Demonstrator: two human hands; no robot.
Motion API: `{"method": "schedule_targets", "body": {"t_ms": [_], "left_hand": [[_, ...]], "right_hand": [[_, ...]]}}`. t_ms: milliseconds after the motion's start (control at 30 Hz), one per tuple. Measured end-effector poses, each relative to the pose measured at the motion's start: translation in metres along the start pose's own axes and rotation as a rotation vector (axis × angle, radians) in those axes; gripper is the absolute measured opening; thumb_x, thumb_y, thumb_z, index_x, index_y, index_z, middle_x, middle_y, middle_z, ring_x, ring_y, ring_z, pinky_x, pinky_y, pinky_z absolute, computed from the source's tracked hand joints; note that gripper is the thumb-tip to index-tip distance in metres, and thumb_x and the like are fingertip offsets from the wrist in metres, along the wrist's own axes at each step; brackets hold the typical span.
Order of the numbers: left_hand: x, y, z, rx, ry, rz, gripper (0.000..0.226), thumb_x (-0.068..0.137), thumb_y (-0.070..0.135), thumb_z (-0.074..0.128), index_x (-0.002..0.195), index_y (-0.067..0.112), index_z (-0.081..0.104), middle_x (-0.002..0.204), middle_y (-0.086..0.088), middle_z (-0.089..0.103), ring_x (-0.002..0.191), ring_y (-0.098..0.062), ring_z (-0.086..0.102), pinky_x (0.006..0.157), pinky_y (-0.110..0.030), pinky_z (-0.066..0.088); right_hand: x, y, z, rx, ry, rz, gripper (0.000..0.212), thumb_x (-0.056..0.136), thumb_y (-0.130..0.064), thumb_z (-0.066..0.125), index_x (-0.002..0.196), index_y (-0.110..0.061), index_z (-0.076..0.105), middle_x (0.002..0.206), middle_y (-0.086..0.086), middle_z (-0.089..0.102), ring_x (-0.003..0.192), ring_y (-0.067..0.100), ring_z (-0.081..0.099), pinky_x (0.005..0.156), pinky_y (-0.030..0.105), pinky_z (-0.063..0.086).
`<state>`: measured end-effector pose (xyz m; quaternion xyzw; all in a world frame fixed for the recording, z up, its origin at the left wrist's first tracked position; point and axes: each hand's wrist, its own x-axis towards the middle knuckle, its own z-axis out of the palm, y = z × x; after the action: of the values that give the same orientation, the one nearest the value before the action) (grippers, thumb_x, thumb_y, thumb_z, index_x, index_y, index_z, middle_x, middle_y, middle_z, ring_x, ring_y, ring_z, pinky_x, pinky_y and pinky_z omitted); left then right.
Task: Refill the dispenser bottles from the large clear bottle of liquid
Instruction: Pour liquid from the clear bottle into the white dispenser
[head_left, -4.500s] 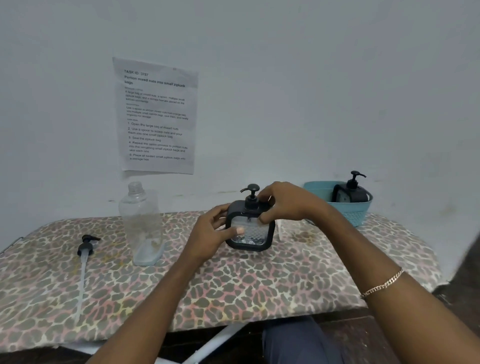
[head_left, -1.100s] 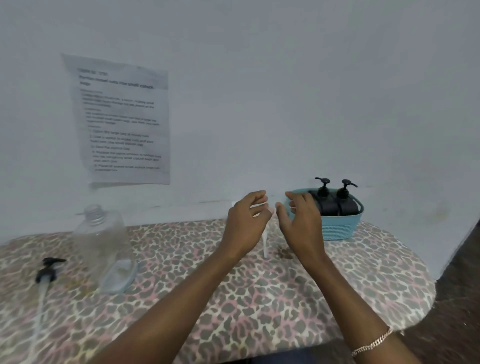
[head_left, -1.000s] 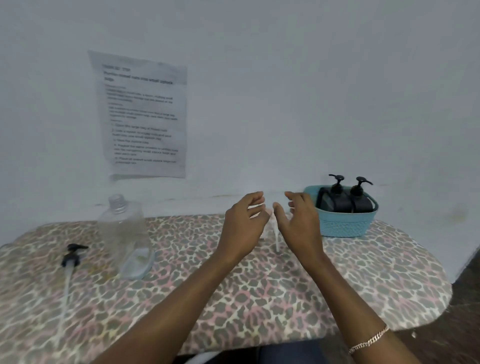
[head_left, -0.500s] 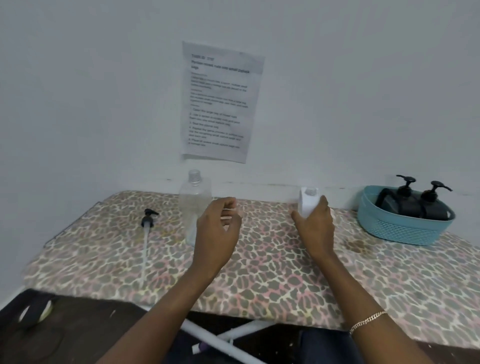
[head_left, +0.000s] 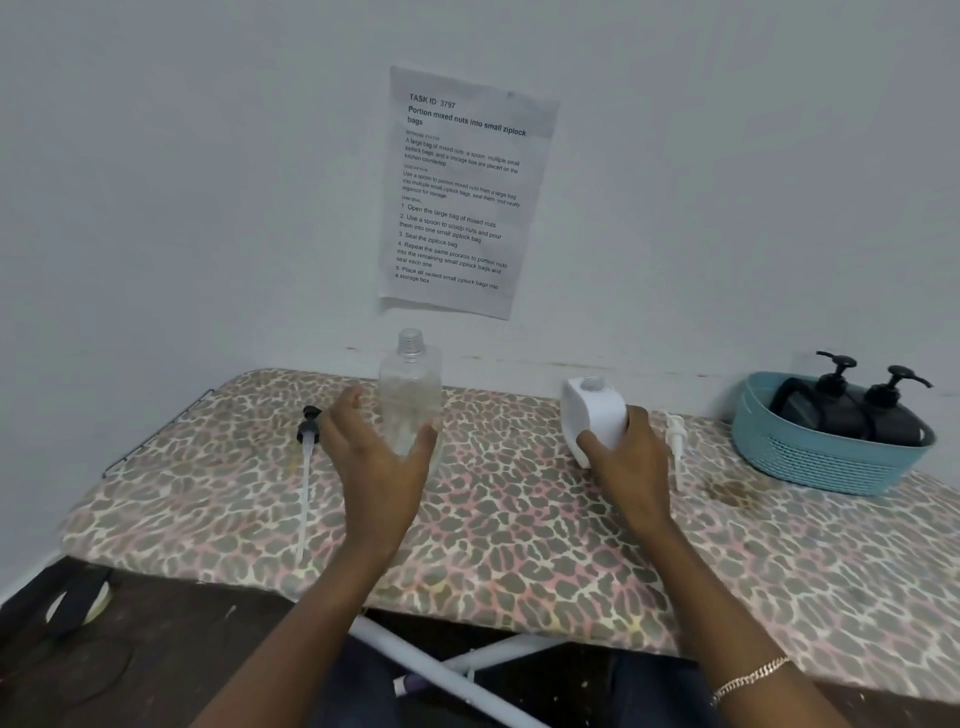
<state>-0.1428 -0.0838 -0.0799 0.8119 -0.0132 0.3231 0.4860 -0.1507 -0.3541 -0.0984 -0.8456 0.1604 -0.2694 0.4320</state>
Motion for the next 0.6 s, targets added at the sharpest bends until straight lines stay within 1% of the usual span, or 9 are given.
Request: {"method": "schedule_targets", "body": {"t_ms": [67, 100, 200, 267, 333, 433, 500, 567, 600], "left_hand": [[0.003, -0.003, 0.003, -0.005, -0.086, -0.052, 0.095, 0.087, 0.041, 0.083, 0.158, 0.013, 0.026, 0.157, -0.011, 0.03, 0.144, -0.03, 0.035, 0.105, -0.034, 0.038], [0.004, -0.004, 0.004, -0.004, -0.103, -0.055, 0.095, 0.088, 0.043, 0.082, 0.16, 0.015, 0.025, 0.159, -0.011, 0.031, 0.145, -0.03, 0.037, 0.106, -0.034, 0.039], [0.008, -0.009, 0.01, -0.012, -0.099, -0.014, 0.085, 0.093, 0.037, 0.079, 0.159, 0.018, 0.031, 0.154, -0.01, 0.043, 0.136, -0.026, 0.049, 0.105, -0.036, 0.048], [0.011, -0.01, 0.013, -0.025, -0.101, 0.012, 0.078, 0.095, 0.029, 0.077, 0.159, 0.017, 0.034, 0.151, -0.009, 0.05, 0.133, -0.023, 0.052, 0.102, -0.03, 0.045], [0.013, -0.01, 0.016, -0.03, -0.106, 0.022, 0.075, 0.096, 0.026, 0.075, 0.159, 0.017, 0.035, 0.148, -0.01, 0.055, 0.13, -0.021, 0.055, 0.099, -0.027, 0.044], [0.013, -0.006, 0.022, -0.024, -0.106, 0.045, 0.072, 0.097, 0.023, 0.074, 0.158, 0.018, 0.036, 0.143, -0.01, 0.06, 0.119, -0.012, 0.054, 0.091, -0.025, 0.045], [0.013, -0.006, 0.026, -0.013, -0.11, 0.084, 0.071, 0.097, 0.021, 0.073, 0.158, 0.019, 0.037, 0.145, -0.009, 0.059, 0.12, -0.014, 0.057, 0.091, -0.027, 0.049], [0.012, -0.006, 0.032, 0.019, -0.129, 0.12, 0.071, 0.097, 0.022, 0.072, 0.16, 0.018, 0.037, 0.15, -0.008, 0.056, 0.129, -0.025, 0.059, 0.099, -0.037, 0.055], [0.011, -0.006, 0.036, 0.046, -0.142, 0.142, 0.072, 0.097, 0.023, 0.072, 0.16, 0.018, 0.037, 0.152, -0.009, 0.055, 0.132, -0.028, 0.058, 0.103, -0.042, 0.055]], "right_hand": [[-0.008, -0.001, 0.002, 0.036, -0.027, -0.023, 0.058, 0.089, -0.036, 0.077, 0.138, -0.016, 0.052, 0.117, -0.003, 0.058, 0.098, 0.019, 0.06, 0.061, 0.022, 0.044], [-0.011, -0.001, 0.004, 0.044, -0.039, -0.029, 0.059, 0.089, -0.037, 0.077, 0.139, -0.016, 0.052, 0.117, -0.003, 0.058, 0.099, 0.019, 0.059, 0.062, 0.021, 0.044], [-0.021, 0.003, 0.005, 0.052, -0.052, -0.049, 0.061, 0.091, -0.038, 0.076, 0.142, -0.017, 0.049, 0.12, -0.004, 0.057, 0.1, 0.018, 0.058, 0.065, 0.019, 0.044], [-0.024, 0.008, 0.004, 0.058, -0.052, -0.052, 0.063, 0.093, -0.037, 0.075, 0.145, -0.02, 0.045, 0.125, -0.002, 0.058, 0.102, 0.019, 0.058, 0.071, 0.025, 0.048], [-0.026, 0.014, 0.003, 0.069, -0.06, -0.043, 0.065, 0.093, -0.036, 0.075, 0.147, -0.022, 0.044, 0.13, 0.0, 0.06, 0.105, 0.019, 0.059, 0.077, 0.031, 0.051], [-0.027, 0.019, 0.002, 0.086, -0.068, -0.035, 0.064, 0.092, -0.035, 0.076, 0.148, -0.023, 0.046, 0.132, 0.0, 0.062, 0.107, 0.019, 0.061, 0.079, 0.032, 0.053], [-0.028, 0.021, 0.002, 0.092, -0.071, -0.033, 0.063, 0.091, -0.036, 0.076, 0.146, -0.023, 0.047, 0.13, 0.0, 0.063, 0.108, 0.02, 0.062, 0.08, 0.034, 0.056], [-0.028, 0.023, 0.002, 0.099, -0.072, -0.036, 0.062, 0.091, -0.038, 0.077, 0.144, -0.024, 0.048, 0.129, -0.001, 0.063, 0.108, 0.019, 0.063, 0.082, 0.037, 0.059], [-0.028, 0.024, 0.002, 0.099, -0.073, -0.036, 0.062, 0.09, -0.039, 0.077, 0.144, -0.025, 0.048, 0.129, -0.002, 0.063, 0.108, 0.018, 0.063, 0.083, 0.038, 0.06]]}}
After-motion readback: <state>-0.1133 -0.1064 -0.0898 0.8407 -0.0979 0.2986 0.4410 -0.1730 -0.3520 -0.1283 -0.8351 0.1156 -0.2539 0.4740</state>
